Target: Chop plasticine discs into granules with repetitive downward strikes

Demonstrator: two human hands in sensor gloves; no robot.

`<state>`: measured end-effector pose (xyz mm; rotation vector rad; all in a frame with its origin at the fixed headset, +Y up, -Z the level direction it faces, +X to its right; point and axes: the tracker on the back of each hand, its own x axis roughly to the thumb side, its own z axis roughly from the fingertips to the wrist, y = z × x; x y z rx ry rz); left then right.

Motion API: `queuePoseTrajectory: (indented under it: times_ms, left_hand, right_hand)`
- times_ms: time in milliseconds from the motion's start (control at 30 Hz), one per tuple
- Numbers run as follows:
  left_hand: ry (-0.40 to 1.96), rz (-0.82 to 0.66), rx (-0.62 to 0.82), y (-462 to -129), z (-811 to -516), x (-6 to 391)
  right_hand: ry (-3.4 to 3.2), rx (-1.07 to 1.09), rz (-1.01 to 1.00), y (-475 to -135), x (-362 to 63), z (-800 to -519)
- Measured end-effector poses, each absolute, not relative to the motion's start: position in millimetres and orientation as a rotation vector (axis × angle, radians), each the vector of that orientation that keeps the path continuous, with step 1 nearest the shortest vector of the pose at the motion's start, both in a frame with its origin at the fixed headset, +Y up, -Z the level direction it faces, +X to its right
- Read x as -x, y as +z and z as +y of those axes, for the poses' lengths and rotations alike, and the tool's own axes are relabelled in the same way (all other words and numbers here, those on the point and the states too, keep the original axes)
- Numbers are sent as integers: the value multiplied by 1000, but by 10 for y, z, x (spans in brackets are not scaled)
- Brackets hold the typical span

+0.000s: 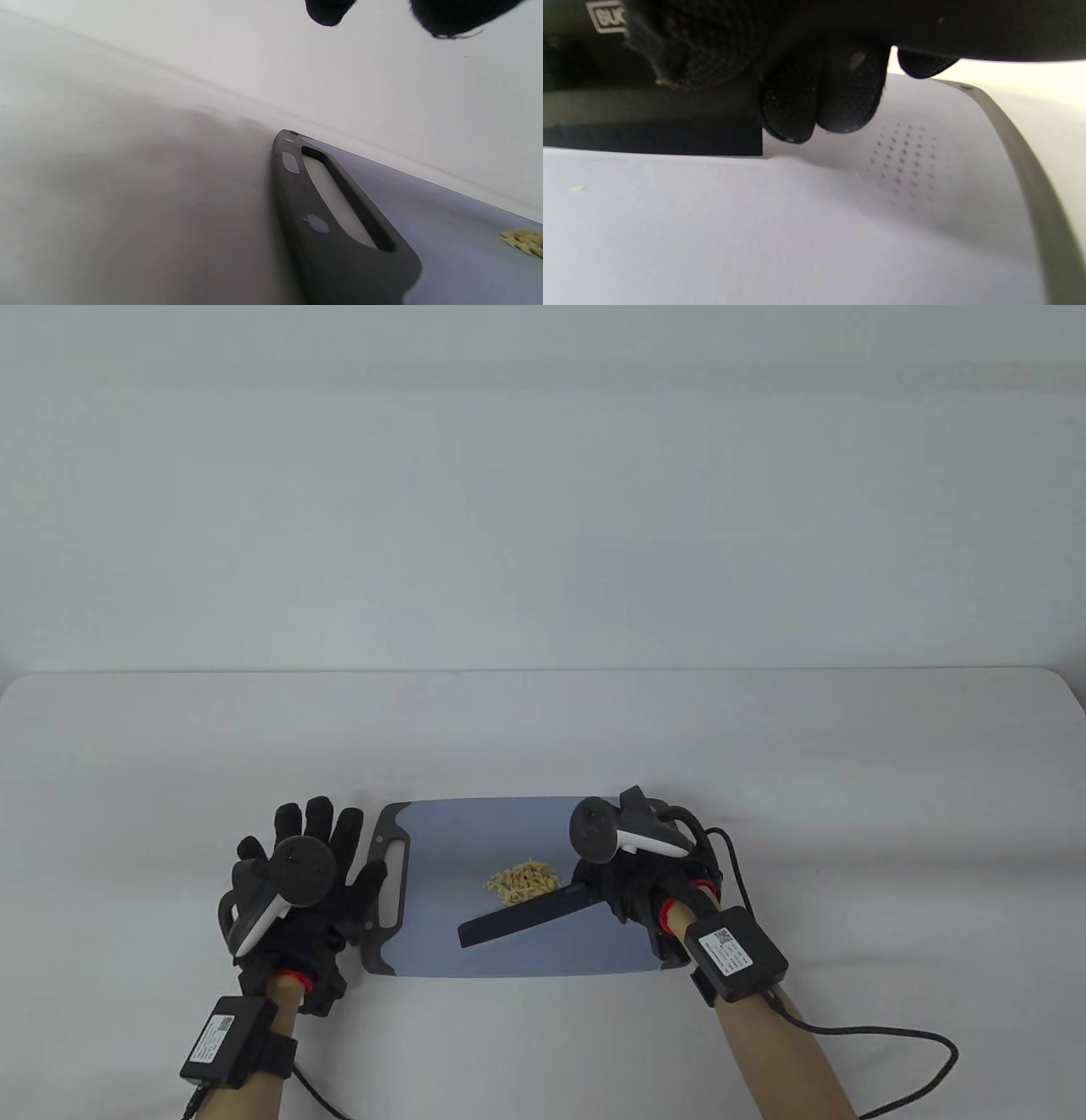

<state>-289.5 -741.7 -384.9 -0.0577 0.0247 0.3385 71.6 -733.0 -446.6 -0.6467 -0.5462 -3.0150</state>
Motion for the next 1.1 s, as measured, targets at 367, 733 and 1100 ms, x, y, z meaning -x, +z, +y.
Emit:
queuePoseTrajectory:
  times_ms: [367,733,1100]
  left_hand:
    - [356,24,58,-3867,-7404,2921]
    - [342,12,48,-3849,-7392,2866]
    - [320,-2,60,-3862,-7411,2813]
  right_hand:
    - [-3159,630,-529,-4444,-808,-7006]
    - [-3286,29,-443,-4274,-1458,-6997]
    - [-3436,-516,-625,-4150,-1778,-7345]
